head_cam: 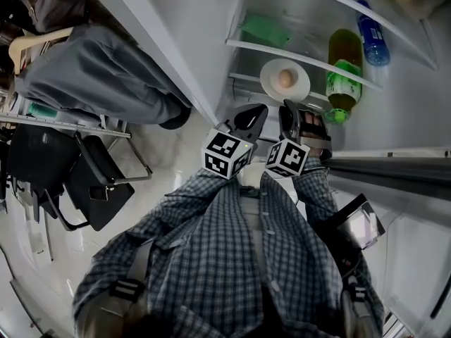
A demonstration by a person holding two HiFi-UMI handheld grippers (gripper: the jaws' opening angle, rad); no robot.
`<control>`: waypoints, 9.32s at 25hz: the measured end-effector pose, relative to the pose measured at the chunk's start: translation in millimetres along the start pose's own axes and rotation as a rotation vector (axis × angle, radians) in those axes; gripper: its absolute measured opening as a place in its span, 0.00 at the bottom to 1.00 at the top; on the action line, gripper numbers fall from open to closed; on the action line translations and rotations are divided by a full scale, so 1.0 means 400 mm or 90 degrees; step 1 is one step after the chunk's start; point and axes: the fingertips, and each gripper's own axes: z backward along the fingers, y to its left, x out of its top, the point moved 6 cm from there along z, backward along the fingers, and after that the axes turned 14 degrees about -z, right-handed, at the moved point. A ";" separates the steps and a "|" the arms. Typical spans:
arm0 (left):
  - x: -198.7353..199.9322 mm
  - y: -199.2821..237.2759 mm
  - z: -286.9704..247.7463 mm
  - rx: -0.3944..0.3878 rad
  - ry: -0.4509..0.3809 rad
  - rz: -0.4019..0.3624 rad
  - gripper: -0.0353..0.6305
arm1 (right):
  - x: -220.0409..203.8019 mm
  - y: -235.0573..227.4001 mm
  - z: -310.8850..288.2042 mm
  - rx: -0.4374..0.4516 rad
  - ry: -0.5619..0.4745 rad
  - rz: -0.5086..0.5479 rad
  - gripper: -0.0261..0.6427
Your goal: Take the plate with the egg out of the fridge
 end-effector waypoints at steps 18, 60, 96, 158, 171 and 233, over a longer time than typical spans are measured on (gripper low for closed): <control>-0.017 0.030 0.015 -0.008 0.009 0.056 0.06 | 0.008 0.008 -0.049 -0.046 0.012 0.084 0.08; -0.105 0.025 -0.057 -0.134 -0.073 0.552 0.18 | 0.028 0.031 0.065 -0.035 -0.009 0.068 0.07; -0.169 0.036 -0.072 -0.088 -0.196 0.893 0.13 | -0.083 -0.010 0.149 0.046 -0.022 -0.422 0.07; -0.161 -0.141 0.106 -0.112 -0.233 0.828 0.12 | -0.223 0.039 0.262 0.336 -0.222 -1.422 0.13; -0.209 -0.252 0.254 -0.080 -0.266 0.828 0.12 | -0.224 0.141 0.381 0.393 -0.221 -1.381 0.13; -0.355 -0.366 0.809 -0.072 -0.231 0.841 0.12 | -0.011 0.552 0.732 0.372 -0.157 -1.379 0.13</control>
